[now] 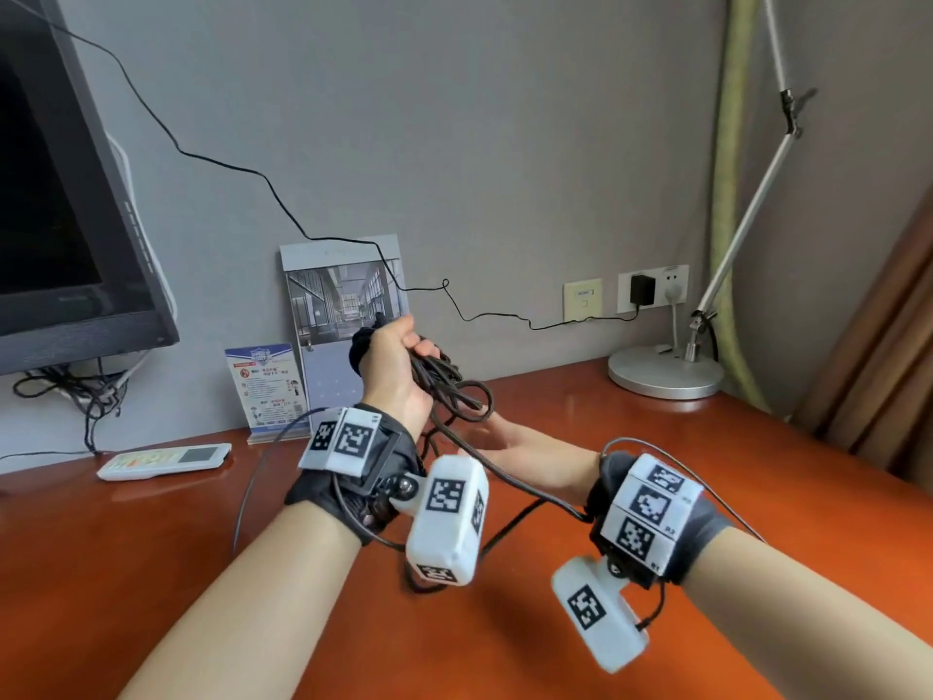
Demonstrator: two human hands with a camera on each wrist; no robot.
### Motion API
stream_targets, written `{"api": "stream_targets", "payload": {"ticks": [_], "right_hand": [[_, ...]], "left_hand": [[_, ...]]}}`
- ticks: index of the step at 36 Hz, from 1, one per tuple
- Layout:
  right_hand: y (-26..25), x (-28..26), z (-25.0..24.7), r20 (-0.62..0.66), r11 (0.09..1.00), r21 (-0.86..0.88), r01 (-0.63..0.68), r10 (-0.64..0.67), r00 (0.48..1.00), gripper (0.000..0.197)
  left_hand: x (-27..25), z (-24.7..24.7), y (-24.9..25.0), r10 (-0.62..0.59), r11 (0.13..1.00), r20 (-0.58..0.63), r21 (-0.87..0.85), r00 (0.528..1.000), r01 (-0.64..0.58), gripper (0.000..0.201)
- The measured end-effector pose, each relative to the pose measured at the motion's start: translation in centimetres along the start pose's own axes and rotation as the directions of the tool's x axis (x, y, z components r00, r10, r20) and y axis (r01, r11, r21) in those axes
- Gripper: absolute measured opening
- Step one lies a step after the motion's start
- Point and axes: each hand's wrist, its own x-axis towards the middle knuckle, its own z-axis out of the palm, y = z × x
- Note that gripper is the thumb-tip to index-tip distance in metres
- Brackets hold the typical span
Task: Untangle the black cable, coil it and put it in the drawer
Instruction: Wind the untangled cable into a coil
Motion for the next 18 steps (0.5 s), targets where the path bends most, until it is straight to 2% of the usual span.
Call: {"api": "stream_targets", "payload": {"ticks": [4, 6, 9, 11, 13, 15, 18], "right_hand": [[0.7, 0.9, 1.2, -0.134, 0.995, 0.005, 0.104, -0.103, 0.986, 0.018], [0.9, 0.8, 0.8, -0.206, 0.992, -0.017, 0.125, -0.126, 0.970, 0.020], [0.7, -0.3, -0.3, -0.201, 0.971, -0.157, 0.179, -0.209, 0.957, 0.026], [1.2, -1.1, -1.9, -0.238, 0.913, -0.381, 0.148, -0.251, 0.938, 0.023], [1.9, -1.7, -3.5, -0.243, 0.812, -0.573, 0.110, -0.296, 0.924, 0.017], [1.6, -2.1, -4.5, -0.278, 0.776, -0.628, 0.052, -0.287, 0.917, 0.016], [1.2, -2.0, -5.9, -0.386, 0.734, -0.677, -0.056, -0.288, 0.876, 0.017]], "left_hand": [[-0.7, -0.6, -0.5, -0.027, 0.993, 0.038, -0.116, 0.999, 0.031, 0.037], [-0.8, -1.0, -0.4, -0.023, 0.993, 0.049, -0.118, 0.999, 0.029, 0.038], [-0.4, -2.0, 1.0, 0.016, 0.989, 0.035, -0.146, 0.999, -0.010, 0.038], [0.0, -2.7, 2.3, 0.076, 0.985, 0.027, -0.156, 0.997, -0.071, 0.036], [0.3, -3.5, 3.3, 0.131, 0.983, 0.024, -0.136, 0.991, -0.127, 0.036], [0.4, -4.0, 3.9, 0.157, 0.979, 0.036, -0.140, 0.987, -0.151, 0.037], [0.8, -4.7, 4.4, 0.170, 0.975, 0.025, -0.146, 0.985, -0.165, 0.038]]}}
